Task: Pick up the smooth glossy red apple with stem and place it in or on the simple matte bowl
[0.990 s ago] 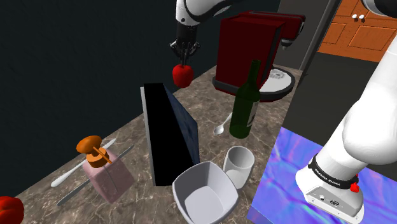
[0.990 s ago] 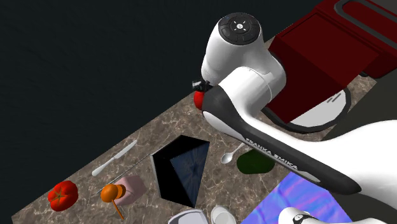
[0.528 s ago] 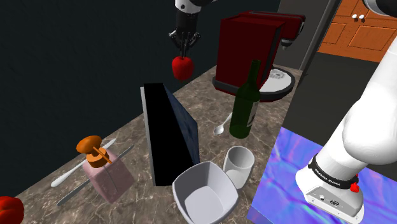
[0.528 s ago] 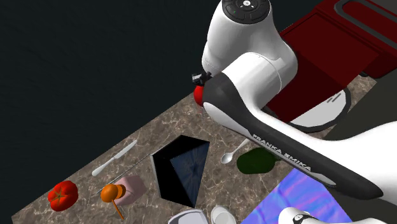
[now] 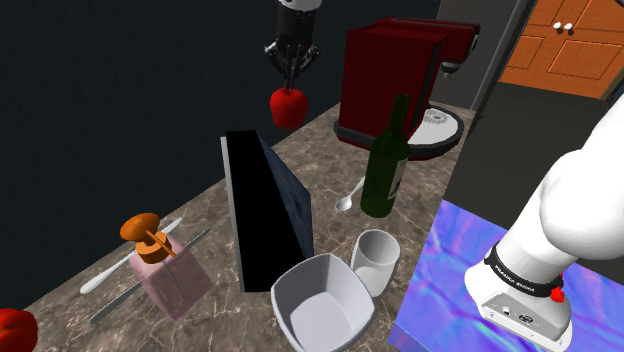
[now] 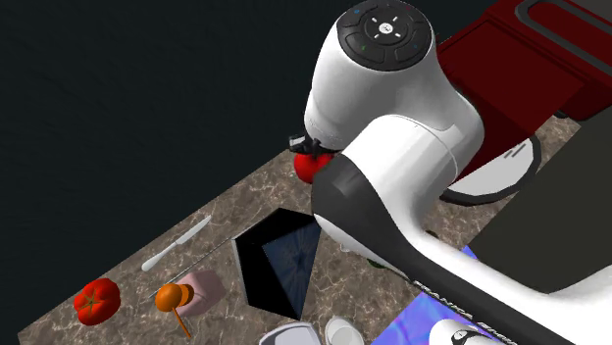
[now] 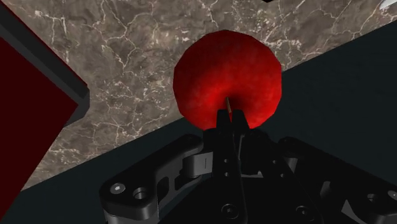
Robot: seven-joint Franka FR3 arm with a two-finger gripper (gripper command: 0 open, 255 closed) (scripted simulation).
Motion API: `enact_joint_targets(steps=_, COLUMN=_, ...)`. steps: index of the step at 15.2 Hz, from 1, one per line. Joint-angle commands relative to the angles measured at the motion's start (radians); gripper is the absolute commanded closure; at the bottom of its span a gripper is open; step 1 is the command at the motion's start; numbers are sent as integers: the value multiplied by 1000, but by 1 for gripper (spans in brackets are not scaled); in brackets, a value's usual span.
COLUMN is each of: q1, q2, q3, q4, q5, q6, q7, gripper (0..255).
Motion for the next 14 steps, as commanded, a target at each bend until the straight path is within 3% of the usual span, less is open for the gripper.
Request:
enact_joint_targets(steps=1, q1=15, q2=-56, q3=15, q4=-55, q5=8, q6=-2, q7=29, gripper=255)
enact_joint_targets(steps=14, q1=123, q2=-311, q3=146, q4=-226, q5=69, q6=-91, q7=242, gripper=255)
